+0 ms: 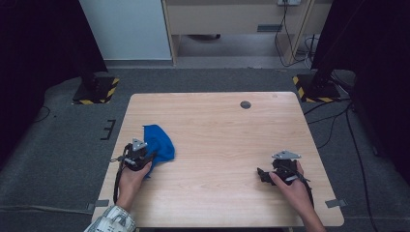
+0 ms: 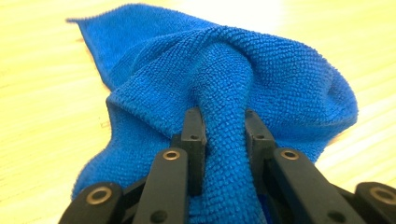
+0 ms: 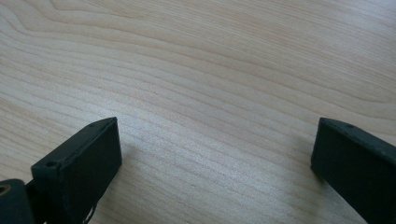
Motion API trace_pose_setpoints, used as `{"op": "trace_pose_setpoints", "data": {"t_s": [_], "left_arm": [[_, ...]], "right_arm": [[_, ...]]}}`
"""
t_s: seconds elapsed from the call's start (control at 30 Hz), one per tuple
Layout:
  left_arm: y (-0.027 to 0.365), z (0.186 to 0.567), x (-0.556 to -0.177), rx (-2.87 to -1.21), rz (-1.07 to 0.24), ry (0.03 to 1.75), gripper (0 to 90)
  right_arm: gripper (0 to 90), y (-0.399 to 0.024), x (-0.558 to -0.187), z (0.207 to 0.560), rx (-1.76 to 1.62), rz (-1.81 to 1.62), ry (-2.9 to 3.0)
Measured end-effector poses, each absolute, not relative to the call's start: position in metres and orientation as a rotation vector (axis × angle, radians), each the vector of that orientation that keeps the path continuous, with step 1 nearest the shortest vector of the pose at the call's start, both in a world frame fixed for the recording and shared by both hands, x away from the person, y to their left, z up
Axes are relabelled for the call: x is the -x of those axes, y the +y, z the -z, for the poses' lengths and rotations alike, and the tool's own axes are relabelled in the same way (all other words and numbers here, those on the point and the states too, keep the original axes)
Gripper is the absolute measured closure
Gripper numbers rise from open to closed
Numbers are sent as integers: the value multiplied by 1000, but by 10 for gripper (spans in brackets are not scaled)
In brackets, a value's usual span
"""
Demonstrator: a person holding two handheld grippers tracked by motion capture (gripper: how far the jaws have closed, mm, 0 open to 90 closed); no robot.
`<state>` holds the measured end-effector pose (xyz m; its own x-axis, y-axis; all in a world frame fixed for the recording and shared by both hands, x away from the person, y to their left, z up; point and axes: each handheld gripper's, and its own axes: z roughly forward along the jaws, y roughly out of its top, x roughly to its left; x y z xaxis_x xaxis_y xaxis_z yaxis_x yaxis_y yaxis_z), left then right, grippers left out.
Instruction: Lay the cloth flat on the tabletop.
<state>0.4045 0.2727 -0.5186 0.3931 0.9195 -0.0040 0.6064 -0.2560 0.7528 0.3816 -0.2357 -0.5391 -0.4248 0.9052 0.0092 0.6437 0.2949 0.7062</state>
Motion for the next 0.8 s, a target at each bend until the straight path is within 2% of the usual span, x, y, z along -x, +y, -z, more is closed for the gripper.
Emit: {"op": "trace_pose_setpoints", "data": {"t_s": [0.8], "left_arm": [[249, 491, -389, -1917, -598, 1130, 748]], "right_arm": [[20, -236, -382, 539, -1388, -907, 2176]]}}
